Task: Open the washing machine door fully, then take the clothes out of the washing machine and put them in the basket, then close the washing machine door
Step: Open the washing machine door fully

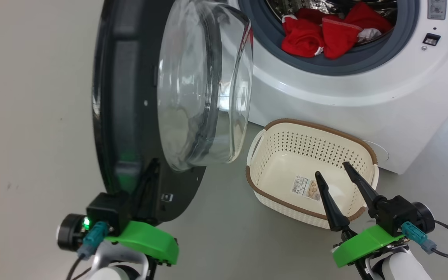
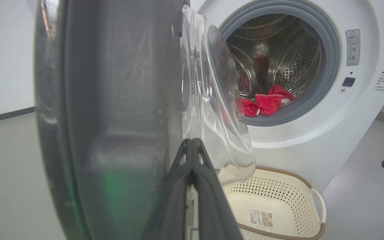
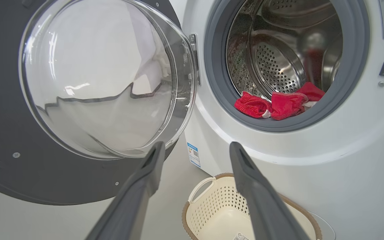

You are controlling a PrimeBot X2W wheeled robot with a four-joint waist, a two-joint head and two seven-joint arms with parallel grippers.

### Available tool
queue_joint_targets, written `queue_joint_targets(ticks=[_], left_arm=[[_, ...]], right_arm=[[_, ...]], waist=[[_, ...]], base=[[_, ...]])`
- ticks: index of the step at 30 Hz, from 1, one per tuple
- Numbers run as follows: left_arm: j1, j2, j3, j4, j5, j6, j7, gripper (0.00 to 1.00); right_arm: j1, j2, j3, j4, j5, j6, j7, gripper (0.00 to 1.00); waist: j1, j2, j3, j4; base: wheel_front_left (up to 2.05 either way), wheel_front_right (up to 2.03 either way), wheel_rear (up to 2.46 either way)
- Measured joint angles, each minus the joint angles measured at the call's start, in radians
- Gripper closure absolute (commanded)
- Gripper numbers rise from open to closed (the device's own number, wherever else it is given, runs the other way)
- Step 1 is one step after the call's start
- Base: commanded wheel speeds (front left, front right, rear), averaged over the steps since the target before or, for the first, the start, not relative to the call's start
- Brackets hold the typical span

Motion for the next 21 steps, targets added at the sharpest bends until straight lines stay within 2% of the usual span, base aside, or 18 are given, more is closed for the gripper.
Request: queue_joint_targets(ticks=[10,21], left_arm=[[-0.004,0.034,0.076,0.048,-0.010,0.049,-0.021,1.00],[-0.034,0.035,0.147,0.131,-0.022,0.099,-0.076,1.00]], right_arm=[[-0.020,-0.001,0.012,0.006,-0.017,0.000,0.000,0.00],[-0.020,-0.001,0.033,0.013,-0.035,0.000,0.000,0.00]], waist=[[0.0000,0.0000,0.024,0.005],[0.0000,0.0000,0.032,0.001]], base=[[0.00,0.00,0.00],[0.00,0.00,0.00]])
